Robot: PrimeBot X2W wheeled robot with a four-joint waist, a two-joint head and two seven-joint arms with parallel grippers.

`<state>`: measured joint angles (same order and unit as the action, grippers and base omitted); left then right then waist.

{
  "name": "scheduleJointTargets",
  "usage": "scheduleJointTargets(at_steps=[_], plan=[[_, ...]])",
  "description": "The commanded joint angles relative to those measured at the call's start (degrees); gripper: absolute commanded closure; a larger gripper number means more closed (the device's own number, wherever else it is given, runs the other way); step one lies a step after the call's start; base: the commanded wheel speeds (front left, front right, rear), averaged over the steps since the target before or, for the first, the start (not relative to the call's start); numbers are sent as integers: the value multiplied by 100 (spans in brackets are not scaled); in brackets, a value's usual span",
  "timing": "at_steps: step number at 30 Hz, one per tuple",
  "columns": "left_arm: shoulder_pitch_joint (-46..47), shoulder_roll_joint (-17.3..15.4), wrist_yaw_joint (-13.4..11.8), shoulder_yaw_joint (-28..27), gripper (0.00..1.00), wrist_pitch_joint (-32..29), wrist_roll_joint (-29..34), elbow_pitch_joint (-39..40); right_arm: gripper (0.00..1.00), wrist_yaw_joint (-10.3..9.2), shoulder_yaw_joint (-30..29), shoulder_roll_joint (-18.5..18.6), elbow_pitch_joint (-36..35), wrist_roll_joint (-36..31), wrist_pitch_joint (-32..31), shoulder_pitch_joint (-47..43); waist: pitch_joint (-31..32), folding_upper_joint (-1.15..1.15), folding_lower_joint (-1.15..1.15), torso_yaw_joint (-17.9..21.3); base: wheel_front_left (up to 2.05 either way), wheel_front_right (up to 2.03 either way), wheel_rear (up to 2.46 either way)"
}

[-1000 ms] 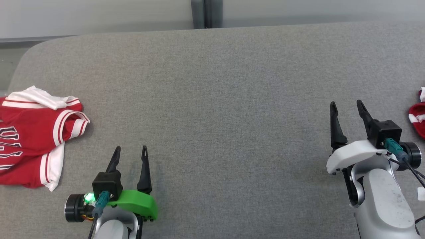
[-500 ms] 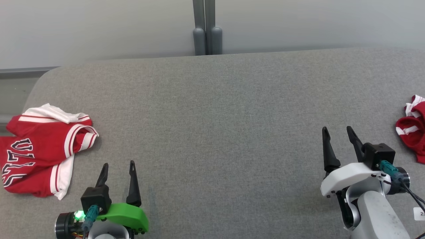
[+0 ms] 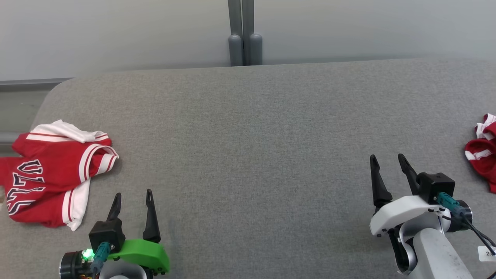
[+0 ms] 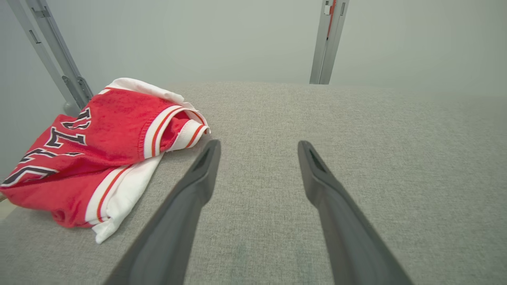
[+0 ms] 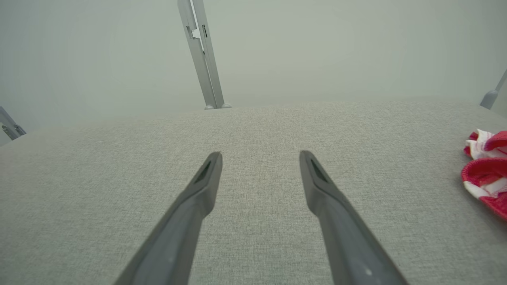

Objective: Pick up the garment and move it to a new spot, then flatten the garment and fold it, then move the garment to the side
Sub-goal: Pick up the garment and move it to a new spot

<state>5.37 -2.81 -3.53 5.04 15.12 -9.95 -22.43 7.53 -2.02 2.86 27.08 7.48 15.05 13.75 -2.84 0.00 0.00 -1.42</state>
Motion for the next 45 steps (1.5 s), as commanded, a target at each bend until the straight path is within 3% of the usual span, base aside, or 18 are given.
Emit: scheduleJointTargets(at_steps=[1, 20, 28, 37, 45], plan=[[59, -19, -39, -30, 0, 3, 4, 9, 0, -9, 23, 10, -1, 74, 16, -10, -33, 0, 0, -107, 0, 0, 0], [-141, -20, -16, -488, 0, 3, 79, -121, 0, -9, 496, 11, 100, 286, 16, -231, 67, 0, 0, -2002, 0, 0, 0], [-248, -19, 48, -752, 0, 3, 149, -122, 0, -9, 562, 14, 108, 336, 16, -290, 128, 0, 0, -2624, 0, 0, 0], [-259, -18, 58, -875, 0, 2, 77, -71, 0, -9, 629, 14, 137, 315, 17, -200, 60, 0, 0, -2842, 0, 0, 0], [-21, -17, 118, -826, 0, 3, -173, -183, 0, -9, 682, 18, 106, 145, 16, 16, -254, 0, 0, -2499, 0, 0, 0]])
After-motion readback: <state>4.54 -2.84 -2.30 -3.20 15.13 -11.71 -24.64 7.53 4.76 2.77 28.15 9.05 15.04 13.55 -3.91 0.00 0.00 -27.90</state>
